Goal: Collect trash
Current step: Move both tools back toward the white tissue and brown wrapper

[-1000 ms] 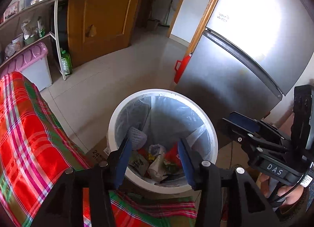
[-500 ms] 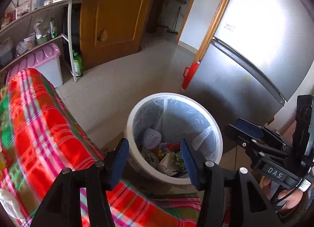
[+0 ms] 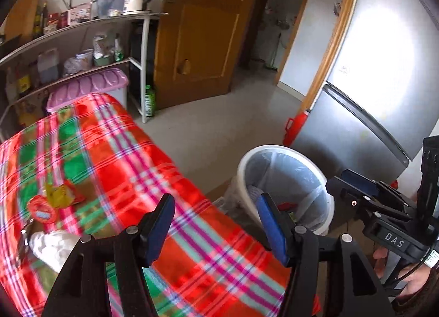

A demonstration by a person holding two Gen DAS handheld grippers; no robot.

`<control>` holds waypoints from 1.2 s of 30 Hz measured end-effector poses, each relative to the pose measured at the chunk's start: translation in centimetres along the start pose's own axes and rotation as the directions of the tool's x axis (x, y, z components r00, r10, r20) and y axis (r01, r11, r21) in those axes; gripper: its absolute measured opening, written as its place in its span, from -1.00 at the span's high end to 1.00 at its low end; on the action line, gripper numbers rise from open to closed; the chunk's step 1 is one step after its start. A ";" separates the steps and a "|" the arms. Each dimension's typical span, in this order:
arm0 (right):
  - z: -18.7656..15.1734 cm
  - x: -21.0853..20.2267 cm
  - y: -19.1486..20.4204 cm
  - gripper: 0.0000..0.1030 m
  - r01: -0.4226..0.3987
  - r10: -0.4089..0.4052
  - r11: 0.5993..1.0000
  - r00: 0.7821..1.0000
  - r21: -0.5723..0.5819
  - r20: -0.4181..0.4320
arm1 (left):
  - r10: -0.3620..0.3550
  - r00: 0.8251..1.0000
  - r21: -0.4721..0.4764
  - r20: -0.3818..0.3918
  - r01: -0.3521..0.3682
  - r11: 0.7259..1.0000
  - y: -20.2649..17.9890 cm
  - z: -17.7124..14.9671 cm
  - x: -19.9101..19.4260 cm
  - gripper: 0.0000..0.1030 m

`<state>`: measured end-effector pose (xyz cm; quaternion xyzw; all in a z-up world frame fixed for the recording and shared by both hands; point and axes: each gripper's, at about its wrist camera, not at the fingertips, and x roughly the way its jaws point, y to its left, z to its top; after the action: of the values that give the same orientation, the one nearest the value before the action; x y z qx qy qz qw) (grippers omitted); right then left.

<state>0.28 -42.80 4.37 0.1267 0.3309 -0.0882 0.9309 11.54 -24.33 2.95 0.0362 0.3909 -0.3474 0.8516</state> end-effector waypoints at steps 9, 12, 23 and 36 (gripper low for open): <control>-0.7 2.2 6.0 -0.17 -0.113 0.111 0.992 0.993 -0.064 -0.038 | 0.078 0.997 -0.097 0.023 -0.076 0.992 6.7 -2.5 -4.4 -0.22; -0.8 2.7 8.0 -0.17 -0.145 0.141 0.985 0.989 -0.090 -0.046 | 0.108 0.994 -0.133 0.027 -0.104 0.986 8.8 -3.3 -5.6 -0.22; -1.4 5.2 15.3 -0.17 -0.285 0.268 0.939 0.957 -0.193 -0.112 | 0.209 0.977 -0.267 0.050 -0.188 0.945 16.1 -6.1 -10.0 -0.22; -2.0 8.1 21.4 -0.18 -0.436 0.404 0.852 0.900 -0.290 -0.165 | 0.246 0.969 -0.359 0.019 -0.223 0.906 22.5 -8.3 -11.3 -0.31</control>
<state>10.60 -22.50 1.45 0.0474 0.3503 0.1785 0.9183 15.04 1.83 0.29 -0.0819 0.4126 -0.1673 0.8917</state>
